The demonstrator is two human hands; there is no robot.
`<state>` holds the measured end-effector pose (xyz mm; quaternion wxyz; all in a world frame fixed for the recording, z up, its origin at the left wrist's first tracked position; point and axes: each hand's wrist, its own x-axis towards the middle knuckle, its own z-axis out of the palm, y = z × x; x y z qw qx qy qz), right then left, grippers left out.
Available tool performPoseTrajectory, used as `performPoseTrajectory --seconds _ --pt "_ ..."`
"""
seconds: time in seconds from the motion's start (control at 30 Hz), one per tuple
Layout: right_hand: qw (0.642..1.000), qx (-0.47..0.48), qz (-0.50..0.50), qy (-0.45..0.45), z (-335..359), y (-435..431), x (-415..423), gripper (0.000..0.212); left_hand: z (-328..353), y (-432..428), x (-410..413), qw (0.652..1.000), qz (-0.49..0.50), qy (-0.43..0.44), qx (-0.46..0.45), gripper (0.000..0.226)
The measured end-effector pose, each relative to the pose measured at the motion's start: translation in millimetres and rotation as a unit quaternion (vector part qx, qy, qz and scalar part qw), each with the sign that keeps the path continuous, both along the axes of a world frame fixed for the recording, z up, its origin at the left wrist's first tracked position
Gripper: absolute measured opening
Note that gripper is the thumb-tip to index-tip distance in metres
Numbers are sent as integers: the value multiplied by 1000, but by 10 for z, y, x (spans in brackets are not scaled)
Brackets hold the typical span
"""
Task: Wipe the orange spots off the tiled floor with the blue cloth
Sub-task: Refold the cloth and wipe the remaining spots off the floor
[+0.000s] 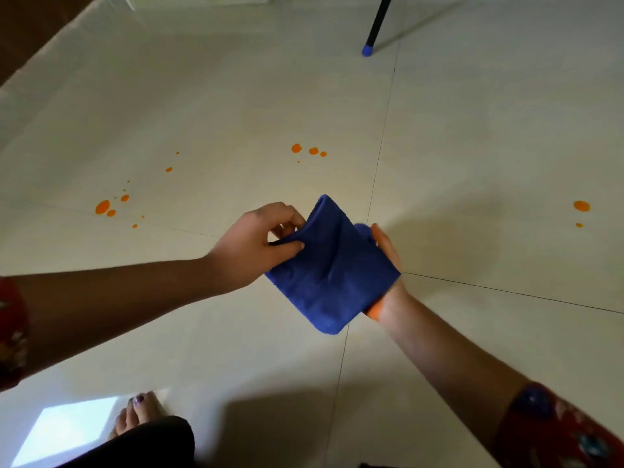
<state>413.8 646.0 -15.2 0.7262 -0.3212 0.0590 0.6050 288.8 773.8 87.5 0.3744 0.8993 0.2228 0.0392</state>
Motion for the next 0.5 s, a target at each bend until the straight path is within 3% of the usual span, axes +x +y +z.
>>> performPoseTrajectory --seconds 0.03,0.07,0.1,0.13,0.2,0.23,0.27,0.37,0.43,0.5 --pt "996 -79 -19 -26 -45 5 13 42 -14 82 -94 1000 -16 -22 3 23" --pt "993 -107 -33 -34 -41 3 46 16 -40 135 -179 999 -39 -38 -9 24" --pt "992 -114 -24 -51 -36 43 35 11 -74 234 -282 996 -80 -33 -38 23" --pt "991 -119 -11 -60 22 126 22 28 -116 333 -374 988 -139 2 -72 24" --pt "987 -143 -9 -75 187 314 -1 37 -244 537 -512 933 -266 176 -166 27" --pt "985 -152 -12 -80 280 441 -26 38 -334 662 -583 898 -286 257 -214 29" --pt "983 -161 -11 -88 372 636 -62 38 -465 865 -651 889 -271 281 -238 35" --pt "978 -170 32 -120 543 890 -164 40 -734 1170 -642 939 -122 204 -250 73" --pt "980 -155 57 -114 625 1108 -286 48 -797 1325 -595 930 -88 135 -330 82" --pt "985 -123 53 -111 725 1286 -378 55 -810 1389 -533 909 -87 69 -402 70"
